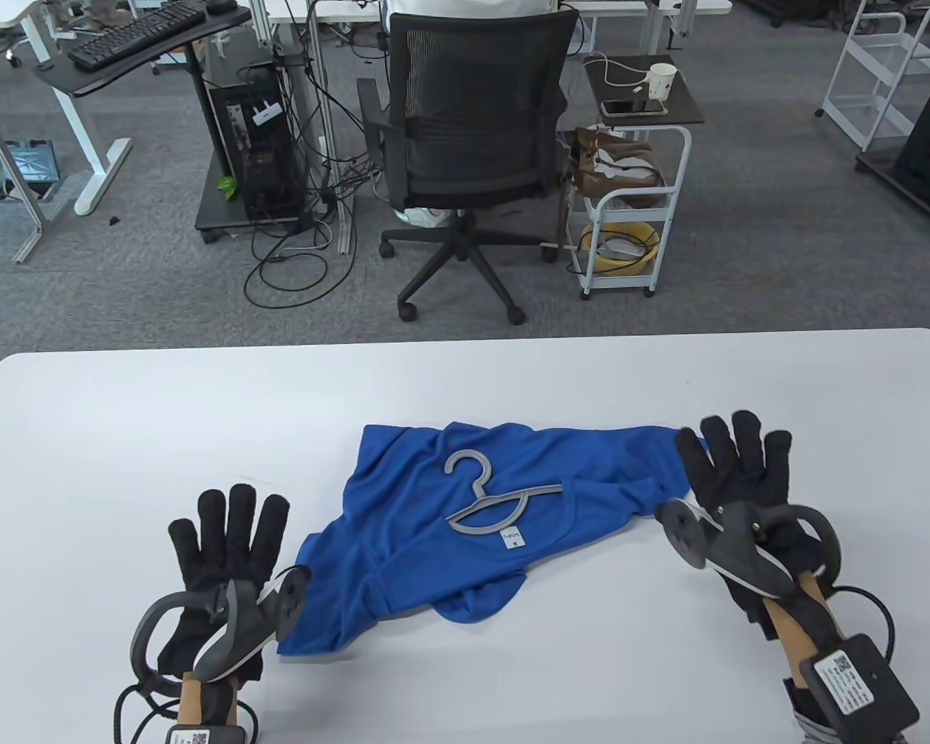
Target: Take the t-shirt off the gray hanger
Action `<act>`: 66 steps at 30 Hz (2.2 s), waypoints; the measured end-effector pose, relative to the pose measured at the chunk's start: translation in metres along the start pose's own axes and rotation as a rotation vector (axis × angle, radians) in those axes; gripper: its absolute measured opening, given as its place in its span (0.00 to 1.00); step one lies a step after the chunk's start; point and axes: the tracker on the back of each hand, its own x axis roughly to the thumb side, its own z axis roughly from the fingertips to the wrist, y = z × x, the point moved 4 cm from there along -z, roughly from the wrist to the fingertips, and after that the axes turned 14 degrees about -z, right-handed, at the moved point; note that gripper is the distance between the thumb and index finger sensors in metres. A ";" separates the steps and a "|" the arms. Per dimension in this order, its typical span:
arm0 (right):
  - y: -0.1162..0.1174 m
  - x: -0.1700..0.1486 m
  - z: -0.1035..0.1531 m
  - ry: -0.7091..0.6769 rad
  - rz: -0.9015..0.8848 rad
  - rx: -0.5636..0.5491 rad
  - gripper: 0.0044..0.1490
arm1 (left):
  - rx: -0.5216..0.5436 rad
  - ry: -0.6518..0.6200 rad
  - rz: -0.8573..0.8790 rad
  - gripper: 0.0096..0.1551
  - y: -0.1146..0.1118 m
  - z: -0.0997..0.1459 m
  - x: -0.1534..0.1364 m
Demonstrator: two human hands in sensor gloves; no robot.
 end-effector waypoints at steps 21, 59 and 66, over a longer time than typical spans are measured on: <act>0.157 0.152 -0.087 0.036 -0.014 0.463 0.44 | -0.047 -0.015 -0.037 0.52 -0.007 0.001 0.004; 0.097 0.105 -0.047 -0.010 -0.343 0.135 0.32 | -0.067 -0.072 0.009 0.51 -0.001 0.004 0.017; 0.067 0.086 -0.005 -0.014 -0.460 0.050 0.31 | -0.015 -0.114 0.021 0.51 0.037 0.002 0.039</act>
